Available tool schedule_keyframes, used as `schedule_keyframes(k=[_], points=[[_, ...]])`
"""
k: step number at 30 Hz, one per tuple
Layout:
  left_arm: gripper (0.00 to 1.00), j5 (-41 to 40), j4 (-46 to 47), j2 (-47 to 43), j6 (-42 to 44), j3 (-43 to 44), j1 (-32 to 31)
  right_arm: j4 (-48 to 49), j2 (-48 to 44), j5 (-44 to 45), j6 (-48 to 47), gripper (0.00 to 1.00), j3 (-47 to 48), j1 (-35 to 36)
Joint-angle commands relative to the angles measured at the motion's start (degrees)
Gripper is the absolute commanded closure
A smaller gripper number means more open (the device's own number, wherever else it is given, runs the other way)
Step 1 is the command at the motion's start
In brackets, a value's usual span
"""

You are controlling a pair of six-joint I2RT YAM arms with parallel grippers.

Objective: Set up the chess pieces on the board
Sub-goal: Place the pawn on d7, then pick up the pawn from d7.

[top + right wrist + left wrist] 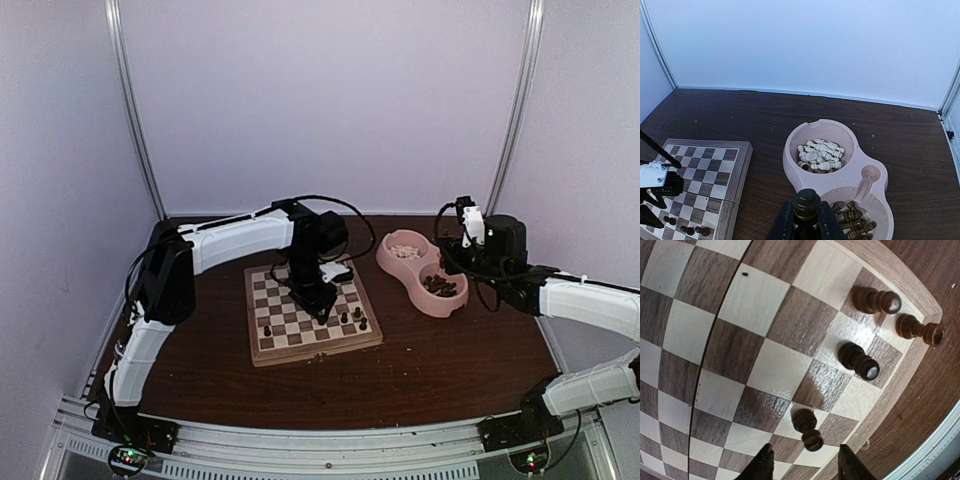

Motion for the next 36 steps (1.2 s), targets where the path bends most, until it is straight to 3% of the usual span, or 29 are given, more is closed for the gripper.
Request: schedule_keyframes(k=[1,7,11,15,18,23,29,31,33,36], points=[[0.52,-0.86,0.38,-2.10,-0.53,1.08,-0.17,0.20,0.48,0.10,-0.51,0.97,0.60,-0.27],[0.52,-3.25,1.53,-6.15,-1.78,-0.90,-0.21,0.03,0.02,0.17,-0.67,0.98,0.43,-0.28],[0.48,-9.23,5.05,-13.78,-2.38,-7.05,-1.75,0.12,-0.63,0.66,-0.76,0.98,-0.17,-0.27],[0.42,-10.26,10.43,-21.12,-3.57,-14.76,-2.72,0.83,-1.43,1.26,-0.67,0.97,-1.13,-0.27],[0.03,-13.76,20.42,-28.23,-2.89,-24.05,-3.83,1.36,-1.96,1.61,-0.53,0.97,-1.72,-0.27],[0.02,-16.22,35.70,-40.01,-2.68,-39.30,-4.28,3.20,-2.16,1.96,-0.25,0.97,-3.28,-0.27],[0.02,-24.16,43.42,-49.81,-2.27,-49.47,-5.17,6.26,-3.04,4.78,0.28,0.97,-5.98,-0.27],[0.02,-29.65,43.54,-51.18,-7.58,-50.83,-5.10,7.80,-2.98,6.19,0.88,0.97,-7.09,-0.27],[0.02,-37.78,40.39,-51.04,-18.79,-51.72,-4.96,8.83,-2.77,6.97,1.66,0.98,-7.85,-0.27],[0.02,-32.05,39.32,-49.60,-20.03,-52.49,-4.13,9.78,-2.54,7.77,2.50,0.97,-8.52,-0.27]])
